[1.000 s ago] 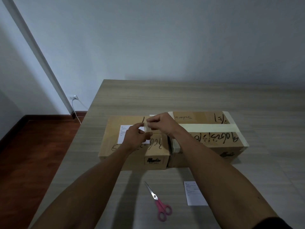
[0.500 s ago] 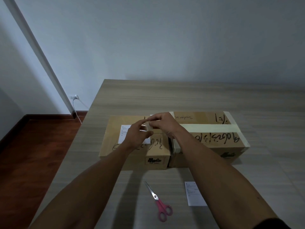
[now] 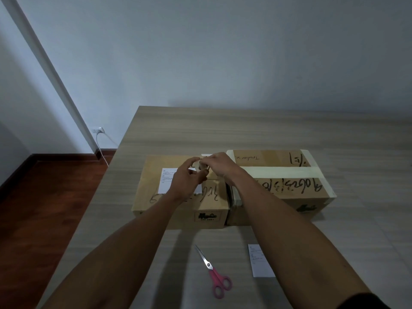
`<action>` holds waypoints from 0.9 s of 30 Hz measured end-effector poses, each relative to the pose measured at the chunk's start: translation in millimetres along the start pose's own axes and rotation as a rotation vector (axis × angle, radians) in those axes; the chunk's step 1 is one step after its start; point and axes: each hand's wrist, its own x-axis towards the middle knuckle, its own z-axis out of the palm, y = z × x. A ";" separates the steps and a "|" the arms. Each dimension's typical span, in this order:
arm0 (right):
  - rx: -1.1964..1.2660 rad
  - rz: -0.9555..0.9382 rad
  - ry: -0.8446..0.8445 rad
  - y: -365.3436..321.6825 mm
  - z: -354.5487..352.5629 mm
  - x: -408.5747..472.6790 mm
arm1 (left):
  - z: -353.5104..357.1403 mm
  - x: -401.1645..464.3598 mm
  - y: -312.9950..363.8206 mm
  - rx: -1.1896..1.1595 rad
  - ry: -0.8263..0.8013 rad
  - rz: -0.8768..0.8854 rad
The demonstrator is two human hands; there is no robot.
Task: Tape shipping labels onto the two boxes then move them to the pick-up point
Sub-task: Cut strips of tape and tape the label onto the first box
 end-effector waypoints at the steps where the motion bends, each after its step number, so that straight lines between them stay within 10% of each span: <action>1: 0.016 0.012 -0.009 0.0 -0.1 0.1 | -1.3 0.6 0.0 -0.002 -0.008 0.008; 27: 0.524 0.146 0.000 4.0 6.6 -4.1 | -3.0 -3.4 18.0 0.090 -0.037 0.146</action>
